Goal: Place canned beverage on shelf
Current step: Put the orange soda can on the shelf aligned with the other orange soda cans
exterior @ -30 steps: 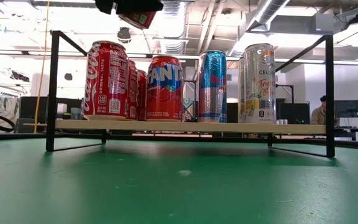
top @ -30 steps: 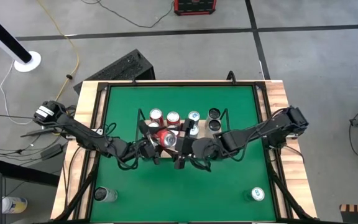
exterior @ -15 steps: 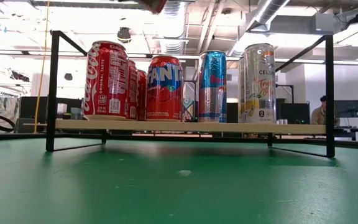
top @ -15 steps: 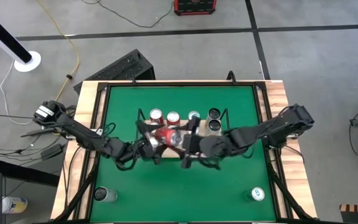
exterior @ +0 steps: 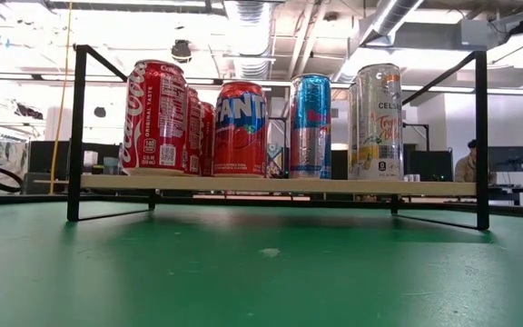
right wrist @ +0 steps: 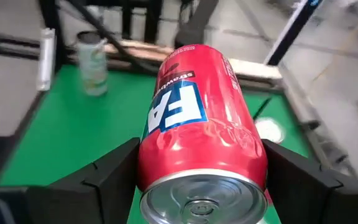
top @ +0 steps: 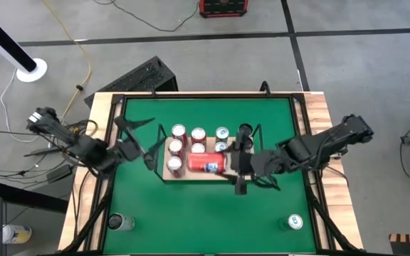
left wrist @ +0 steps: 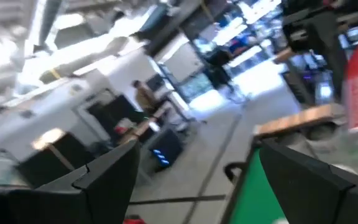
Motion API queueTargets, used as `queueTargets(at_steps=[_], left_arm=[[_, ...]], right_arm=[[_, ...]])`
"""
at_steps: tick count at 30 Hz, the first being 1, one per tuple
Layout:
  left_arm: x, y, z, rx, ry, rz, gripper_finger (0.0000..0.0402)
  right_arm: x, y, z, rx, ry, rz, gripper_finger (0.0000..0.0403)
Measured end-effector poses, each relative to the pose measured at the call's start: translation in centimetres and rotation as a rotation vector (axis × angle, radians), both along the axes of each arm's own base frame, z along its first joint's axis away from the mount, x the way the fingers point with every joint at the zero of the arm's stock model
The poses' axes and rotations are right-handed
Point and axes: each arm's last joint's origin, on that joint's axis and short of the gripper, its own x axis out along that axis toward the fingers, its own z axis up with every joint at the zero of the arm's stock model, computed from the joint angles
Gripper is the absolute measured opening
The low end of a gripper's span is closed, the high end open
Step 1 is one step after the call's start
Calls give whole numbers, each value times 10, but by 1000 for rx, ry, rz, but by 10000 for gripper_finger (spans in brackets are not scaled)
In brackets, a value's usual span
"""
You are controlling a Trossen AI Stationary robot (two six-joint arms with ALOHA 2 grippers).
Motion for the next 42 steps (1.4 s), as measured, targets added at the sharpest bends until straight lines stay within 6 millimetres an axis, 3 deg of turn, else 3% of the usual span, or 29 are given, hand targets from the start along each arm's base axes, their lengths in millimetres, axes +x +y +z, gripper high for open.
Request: queueTargets(at_steps=[7,11,17,27,31,35,42], left_arm=[[-45,34,4,-168,-47,-94,319],[-70,57,4,-304,-126,-131,319],[-97,76,-1,-454,-204,-230,320],[-87,79,-22,-474,-142,-197,320],[-86,78,-22,-480,-140,-227,320],[-86,78,-20,-481,-160,-243,320],[-86,78,-22,-480,-147,-240,320]], right_arm=[[-3,5,-4,44,66,106,317],[12,16,-26,56,178,238,317],[46,16,-51,22,367,209,317],[93,9,-80,-22,805,102,317],[109,5,-96,-57,928,85,317],[114,4,-108,-96,1064,63,317],[118,2,-112,-104,1091,101,317]])
